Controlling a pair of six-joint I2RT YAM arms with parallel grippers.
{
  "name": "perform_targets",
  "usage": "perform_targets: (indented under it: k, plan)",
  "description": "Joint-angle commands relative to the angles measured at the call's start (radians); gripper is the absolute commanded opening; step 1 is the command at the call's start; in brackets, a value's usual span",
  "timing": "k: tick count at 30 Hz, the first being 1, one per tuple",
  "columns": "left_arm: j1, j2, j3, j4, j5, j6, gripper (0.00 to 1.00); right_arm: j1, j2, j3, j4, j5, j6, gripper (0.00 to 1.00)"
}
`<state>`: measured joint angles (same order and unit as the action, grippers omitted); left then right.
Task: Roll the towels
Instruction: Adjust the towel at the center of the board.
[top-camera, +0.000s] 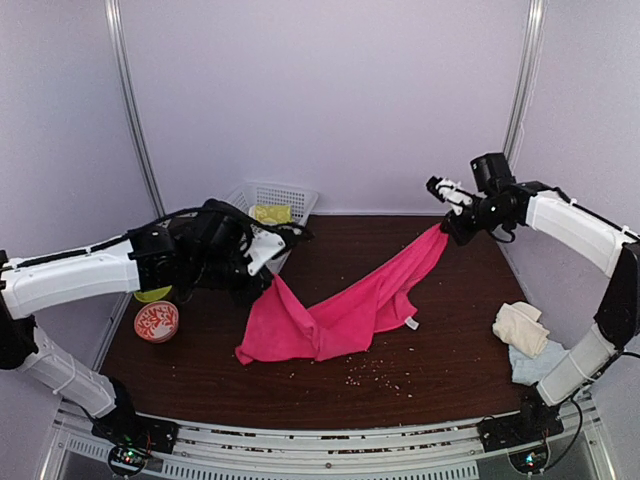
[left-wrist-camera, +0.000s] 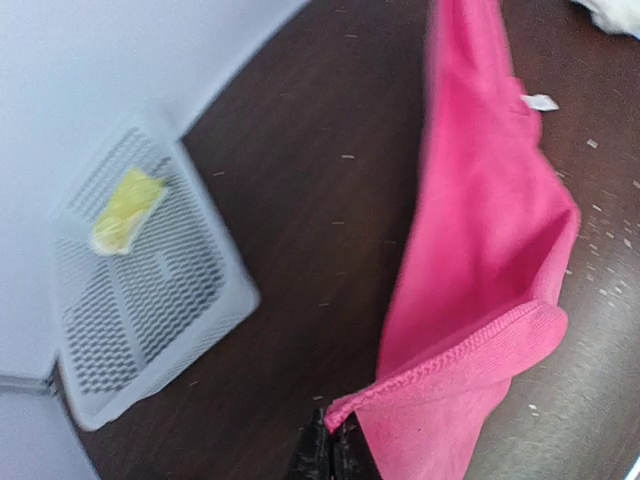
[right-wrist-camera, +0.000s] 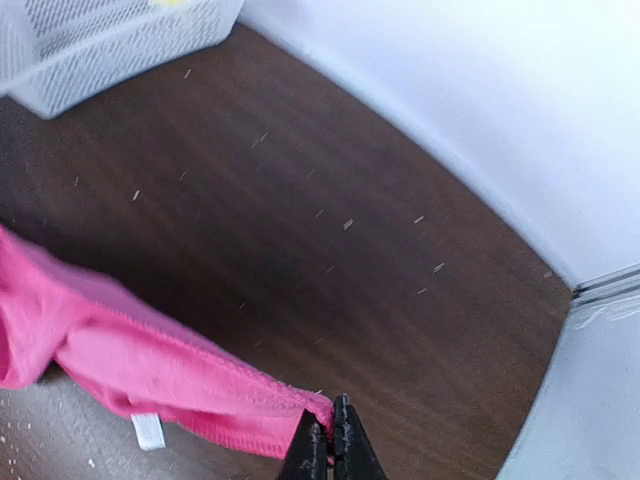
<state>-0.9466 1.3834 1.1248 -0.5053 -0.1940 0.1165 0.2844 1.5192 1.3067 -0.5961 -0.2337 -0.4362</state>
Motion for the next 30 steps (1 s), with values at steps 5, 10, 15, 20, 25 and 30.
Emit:
perform_targets:
  k: [5, 10, 15, 20, 25, 30]
  plan:
    - [0.058, -0.166, 0.186, -0.241, -0.493, -0.240, 0.00, -0.106, -0.041, 0.337, -0.137, -0.032, 0.074, 0.00]
    - [0.058, -0.304, 0.157, -0.240, -0.462, -0.221, 0.00, -0.128, -0.098, 0.387, -0.147, -0.038, 0.109, 0.00]
    - [0.058, -0.435, -0.005, -0.165, -0.039, -0.201, 0.00, -0.129, -0.166, 0.282, -0.150, -0.049, 0.111, 0.00]
    - [0.040, -0.430, -0.125, -0.196, 0.328, -0.264, 0.00, -0.128, -0.256, 0.061, -0.196, -0.181, 0.020, 0.00]
    - [-0.001, -0.388, -0.222, -0.209, 0.543, -0.335, 0.15, -0.128, -0.353, -0.175, -0.224, -0.101, -0.113, 0.00]
    - [0.020, -0.326, -0.208, -0.219, 0.483, -0.330, 0.41, -0.128, -0.346, -0.249, -0.261, -0.019, -0.196, 0.00]
